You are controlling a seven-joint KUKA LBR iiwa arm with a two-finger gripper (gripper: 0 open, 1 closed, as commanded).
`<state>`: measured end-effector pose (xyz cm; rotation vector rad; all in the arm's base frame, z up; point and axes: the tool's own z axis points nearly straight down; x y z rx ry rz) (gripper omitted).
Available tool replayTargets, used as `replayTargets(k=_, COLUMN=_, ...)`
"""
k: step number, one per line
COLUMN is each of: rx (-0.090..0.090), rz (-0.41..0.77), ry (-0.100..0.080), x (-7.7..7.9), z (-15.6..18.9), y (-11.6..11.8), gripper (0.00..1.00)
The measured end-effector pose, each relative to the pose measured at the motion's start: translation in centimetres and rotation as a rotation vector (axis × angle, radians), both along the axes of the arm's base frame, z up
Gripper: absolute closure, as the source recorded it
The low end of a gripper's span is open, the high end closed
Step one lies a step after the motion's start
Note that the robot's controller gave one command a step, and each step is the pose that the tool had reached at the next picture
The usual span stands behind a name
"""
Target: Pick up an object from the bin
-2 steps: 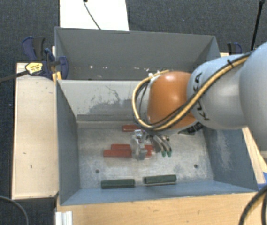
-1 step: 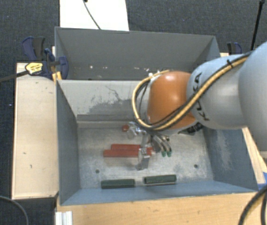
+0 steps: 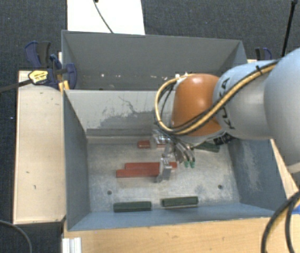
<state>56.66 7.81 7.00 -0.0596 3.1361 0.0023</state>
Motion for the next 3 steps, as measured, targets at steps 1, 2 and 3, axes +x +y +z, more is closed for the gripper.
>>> replayTargets(k=1, rx=0.002, rz=-0.004, ry=-0.008, x=0.2, z=0.3, y=0.1, gripper=1.0)
replayTargets(k=2, rx=-0.002, rz=0.309, ry=-0.003, x=0.5, z=6.0, y=-0.4, gripper=1.0)
replayTargets(k=3, rx=-0.003, rz=0.289, ry=-0.005, x=-0.3, z=14.4, y=-1.9, gripper=1.0)
